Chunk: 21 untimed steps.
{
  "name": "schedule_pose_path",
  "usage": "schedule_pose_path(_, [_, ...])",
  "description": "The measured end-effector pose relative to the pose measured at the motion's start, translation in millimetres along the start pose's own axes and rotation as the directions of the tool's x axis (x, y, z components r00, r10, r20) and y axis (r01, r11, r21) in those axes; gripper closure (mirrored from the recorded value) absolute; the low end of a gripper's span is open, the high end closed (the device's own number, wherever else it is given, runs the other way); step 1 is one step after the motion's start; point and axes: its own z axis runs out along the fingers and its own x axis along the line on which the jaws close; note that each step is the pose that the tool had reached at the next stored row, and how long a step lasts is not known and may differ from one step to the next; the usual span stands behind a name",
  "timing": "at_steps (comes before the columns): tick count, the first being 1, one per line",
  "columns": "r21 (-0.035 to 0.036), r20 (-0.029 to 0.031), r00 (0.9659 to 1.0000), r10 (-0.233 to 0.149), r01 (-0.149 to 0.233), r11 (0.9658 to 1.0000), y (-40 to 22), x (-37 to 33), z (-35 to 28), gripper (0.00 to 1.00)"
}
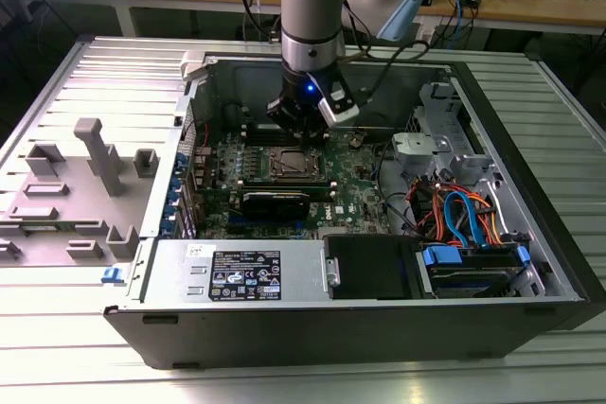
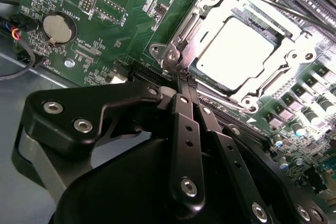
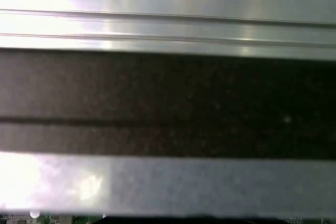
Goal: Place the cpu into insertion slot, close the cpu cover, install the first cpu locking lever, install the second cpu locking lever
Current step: 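Install the first cpu locking lever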
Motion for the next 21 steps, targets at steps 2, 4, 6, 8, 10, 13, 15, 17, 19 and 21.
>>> schedule_pose_path(2, [0.0000,0.0000,1.0000,0.000,0.000,1.0000,-0.4,-0.1,0.2,0.89])
schedule_pose_path(4, [0.0001,-0.0002,1.0000,0.000,0.000,1.0000,-0.6,-0.2,0.4,0.89])
schedule_pose_path(6, [0.0003,-0.0001,1.0000,0.000,0.000,1.0000,-0.7,-0.5,1.0,0.89])
schedule_pose_path(8, [0.0008,-0.0001,1.0000,0.000,0.000,1.0000,-0.8,-0.9,1.9,0.89])
schedule_pose_path(10, [0.0026,-0.0006,1.0000,0.000,0.000,1.0000,-0.9,-1.3,2.9,0.89])
schedule_pose_path(13, [0.0028,-0.0005,1.0000,0.000,0.000,1.0000,-1.1,-1.6,4.2,0.89])
schedule_pose_path(15, [0.0023,-0.0001,1.0000,0.000,0.000,1.0000,-1.0,-1.7,4.0,0.89])
schedule_pose_path(17, [0.0005,0.0010,1.0000,0.000,0.000,1.0000,-0.6,-2.0,2.5,0.89])
schedule_pose_path(19, [0.0025,-0.0002,1.0000,0.000,0.000,1.0000,-0.7,-1.9,-0.9,0.89])
schedule_pose_path(21, [0.0015,-0.0002,1.0000,0.000,0.000,1.0000,-0.6,0.4,-1.2,0.89])
